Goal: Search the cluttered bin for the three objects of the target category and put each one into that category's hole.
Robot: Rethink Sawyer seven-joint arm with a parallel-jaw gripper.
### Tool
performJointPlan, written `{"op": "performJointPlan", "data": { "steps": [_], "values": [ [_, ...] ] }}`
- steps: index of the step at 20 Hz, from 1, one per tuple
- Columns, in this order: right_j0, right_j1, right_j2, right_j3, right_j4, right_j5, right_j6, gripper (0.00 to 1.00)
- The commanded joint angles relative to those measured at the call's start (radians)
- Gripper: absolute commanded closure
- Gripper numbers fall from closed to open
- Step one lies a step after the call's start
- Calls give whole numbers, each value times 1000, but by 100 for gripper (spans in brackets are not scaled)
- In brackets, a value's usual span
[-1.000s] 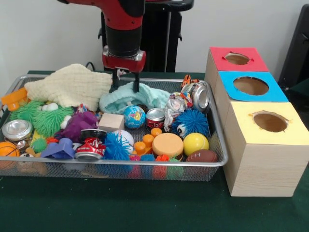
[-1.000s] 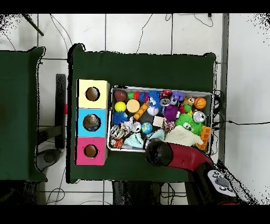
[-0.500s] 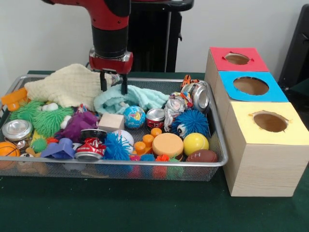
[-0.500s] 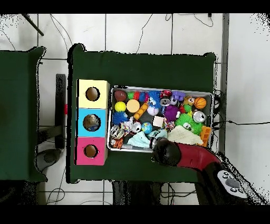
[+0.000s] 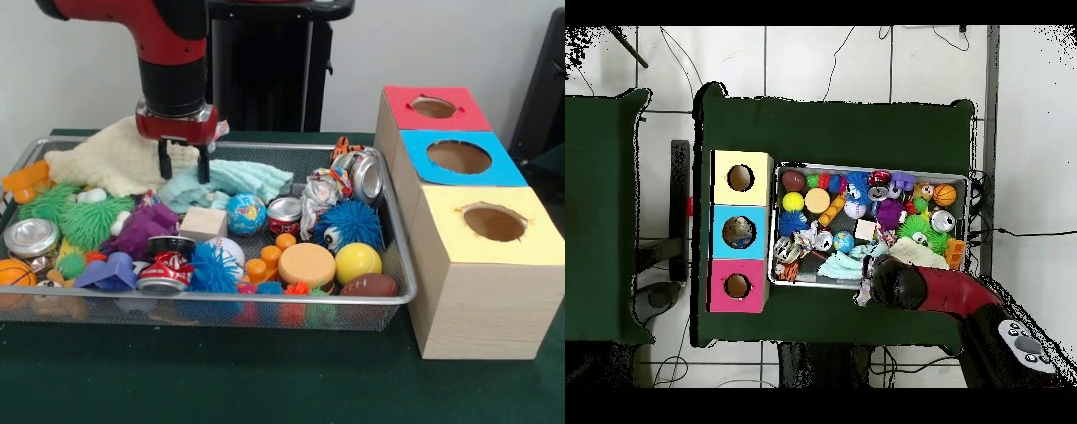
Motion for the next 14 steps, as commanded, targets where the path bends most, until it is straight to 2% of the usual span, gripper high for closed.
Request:
{"op": "performJointPlan", "data": {
  "steps": [1,5,14],
  "values": [
    [-64,-1,145,-146,-93,159,-264,0],
    [-92,-56,182,-171,-102,267,-335,0],
    [-135,-89,276,-237,-127,423,-426,0]
  ]
}}
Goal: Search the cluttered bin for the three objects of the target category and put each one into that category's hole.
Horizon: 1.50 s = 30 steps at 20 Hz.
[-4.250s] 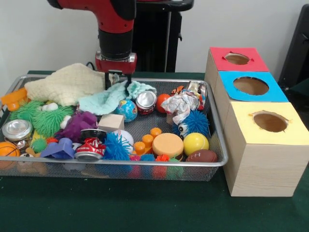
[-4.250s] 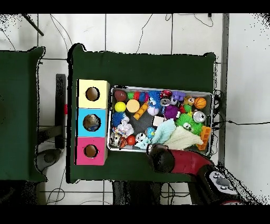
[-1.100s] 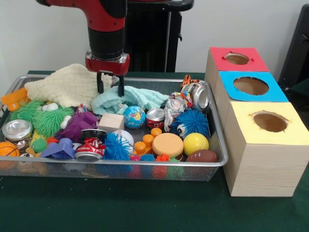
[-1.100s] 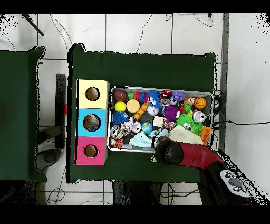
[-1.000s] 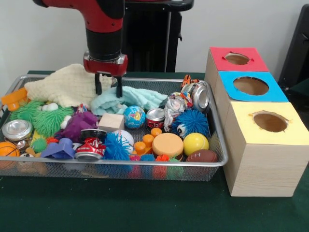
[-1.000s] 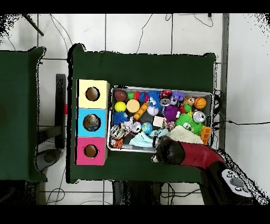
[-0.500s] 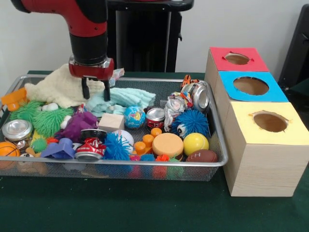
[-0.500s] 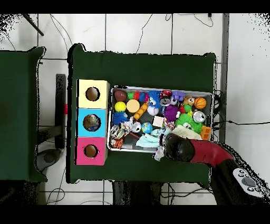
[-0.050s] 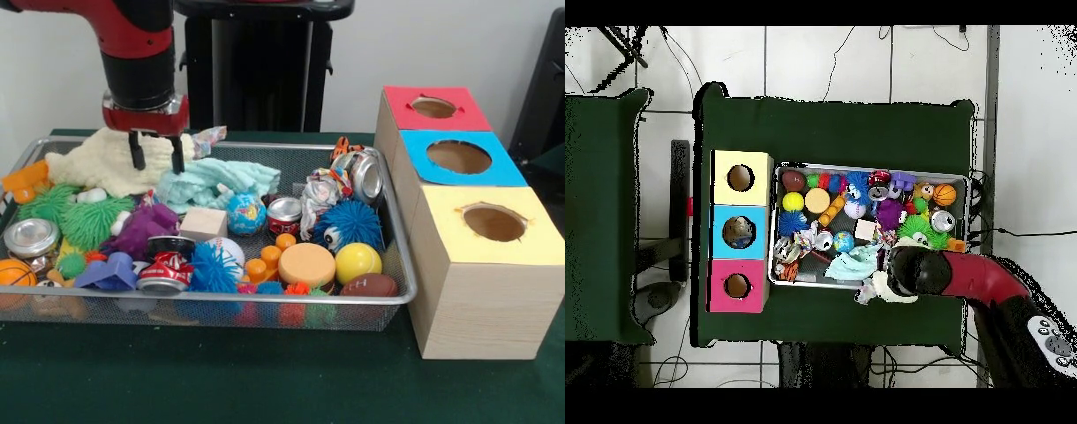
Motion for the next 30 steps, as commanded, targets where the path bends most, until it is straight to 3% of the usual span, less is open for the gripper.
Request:
{"op": "performJointPlan", "data": {
  "steps": [1,8,13,17,23,27,30],
  "values": [
    [-34,-32,151,-151,-77,146,-382,0],
    [-43,102,159,-174,-137,9,-283,0],
    [-44,115,153,-221,-176,31,-299,0],
    [-57,217,161,-285,-201,19,-301,0],
    [-66,298,172,-318,-220,-13,-275,0],
    [-20,348,133,-304,-222,-65,-141,0],
    [40,339,96,-248,-204,-115,0,0]
  ]
}}
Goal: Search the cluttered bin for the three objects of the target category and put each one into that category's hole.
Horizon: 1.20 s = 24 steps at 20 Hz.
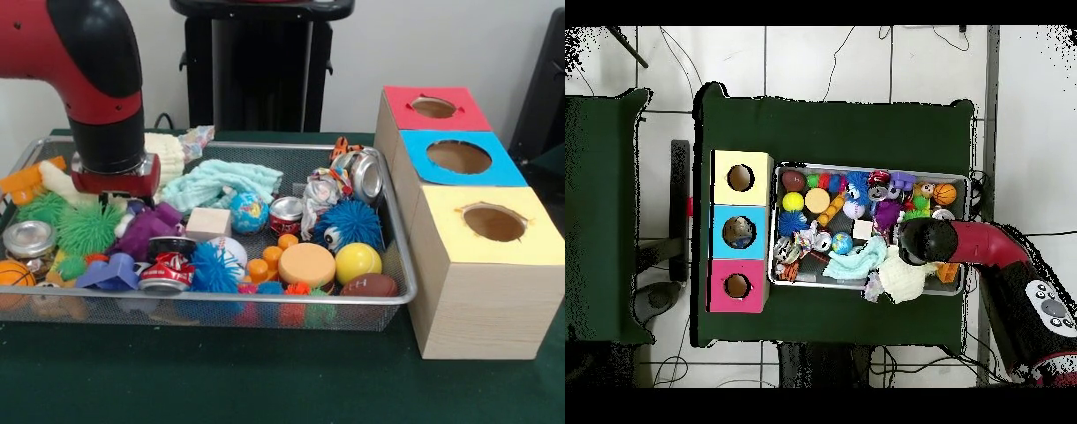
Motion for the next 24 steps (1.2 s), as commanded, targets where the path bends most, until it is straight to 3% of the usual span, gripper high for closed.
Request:
{"op": "performJointPlan", "data": {
  "steps": [1,11,16,24],
  "values": [
    [96,145,-4,0,-58,-171,73,0],
    [316,2,-137,197,118,-272,433,0],
    [378,3,-170,227,204,-343,493,0],
    [404,-1,-197,276,277,-385,484,0]
  ]
}}
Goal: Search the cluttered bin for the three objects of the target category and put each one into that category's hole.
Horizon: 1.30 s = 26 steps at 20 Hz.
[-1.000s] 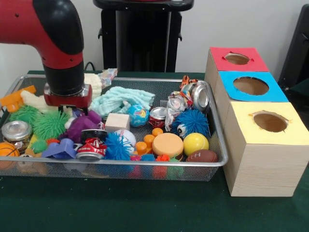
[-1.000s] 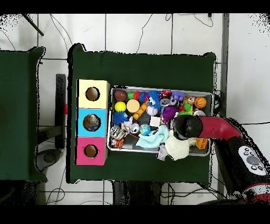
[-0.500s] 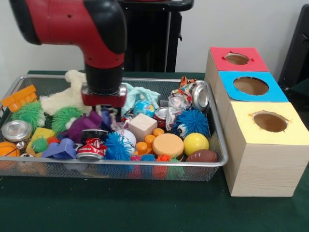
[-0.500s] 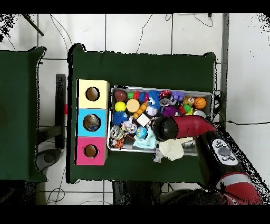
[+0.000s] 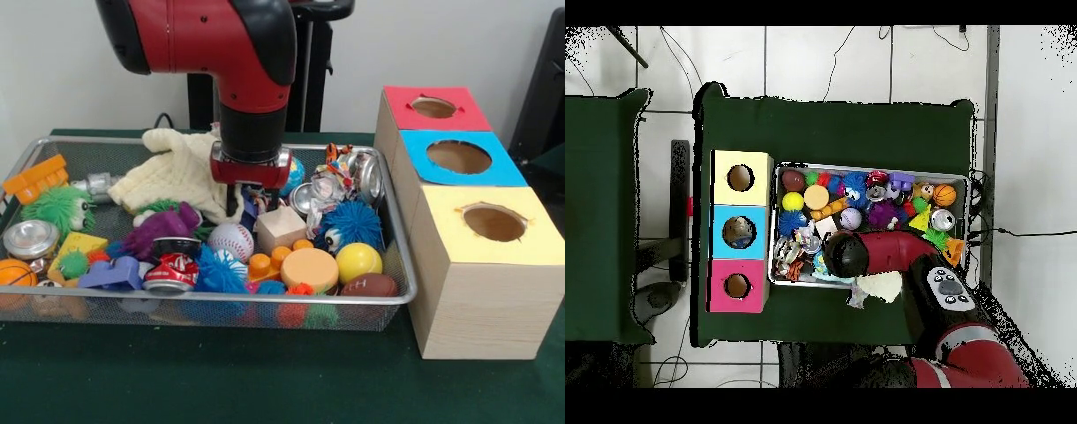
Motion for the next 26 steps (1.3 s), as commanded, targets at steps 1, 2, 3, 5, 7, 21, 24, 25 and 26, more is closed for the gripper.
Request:
{"op": "performJointPlan", "data": {
  "steps": [1,2,3,5,7,21,24,25,26],
  "values": [
    [28,35,28,112,110,-99,251,0],
    [30,37,26,115,116,-105,249,0],
    [30,38,25,121,123,-110,245,0],
    [34,31,25,138,143,-113,242,0],
    [32,21,33,154,164,-102,229,0],
    [119,-125,15,215,295,-48,215,0],
    [108,-182,-4,209,285,12,146,0],
    [97,-200,-10,201,274,30,114,0],
    [85,-219,-16,194,264,47,83,0]
  ]
}}
